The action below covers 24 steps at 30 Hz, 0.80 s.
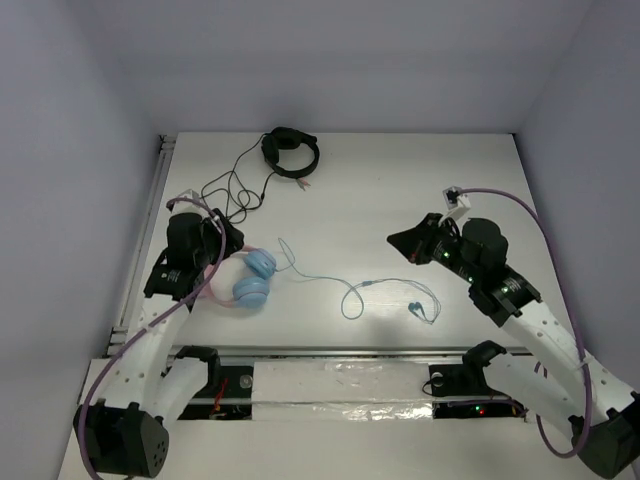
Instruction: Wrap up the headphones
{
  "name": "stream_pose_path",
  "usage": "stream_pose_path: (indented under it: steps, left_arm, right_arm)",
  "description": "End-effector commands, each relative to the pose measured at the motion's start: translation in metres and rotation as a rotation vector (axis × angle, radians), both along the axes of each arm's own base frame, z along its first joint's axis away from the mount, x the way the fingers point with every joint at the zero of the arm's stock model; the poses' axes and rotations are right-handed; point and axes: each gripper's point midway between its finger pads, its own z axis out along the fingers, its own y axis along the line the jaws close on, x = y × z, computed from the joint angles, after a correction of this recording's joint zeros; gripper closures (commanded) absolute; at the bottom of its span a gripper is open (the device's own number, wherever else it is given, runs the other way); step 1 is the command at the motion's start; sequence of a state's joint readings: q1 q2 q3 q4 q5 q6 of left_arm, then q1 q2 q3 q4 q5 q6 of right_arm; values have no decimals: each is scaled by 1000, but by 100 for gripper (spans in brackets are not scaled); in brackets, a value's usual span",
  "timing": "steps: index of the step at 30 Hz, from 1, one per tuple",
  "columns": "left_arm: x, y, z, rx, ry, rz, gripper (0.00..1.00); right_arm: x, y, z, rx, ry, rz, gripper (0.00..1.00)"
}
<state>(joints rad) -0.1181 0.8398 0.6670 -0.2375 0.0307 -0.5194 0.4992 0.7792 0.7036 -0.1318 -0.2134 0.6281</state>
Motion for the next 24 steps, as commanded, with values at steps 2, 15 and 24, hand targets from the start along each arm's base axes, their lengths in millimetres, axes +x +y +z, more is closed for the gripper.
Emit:
stream_pose_path:
  steps: [2,15,24]
  left_arm:
    - [2,-8,1,36,81,-88,45]
    - [16,50,-34,341,393,65,49]
    - [15,43,-73,381,551,-69,44]
  right_arm:
    - [6,8,6,12,-54,-2,100]
    - [-12,-7,14,27,-109,-18,79]
    - [-12,-9,17,31,-116,-29,43]
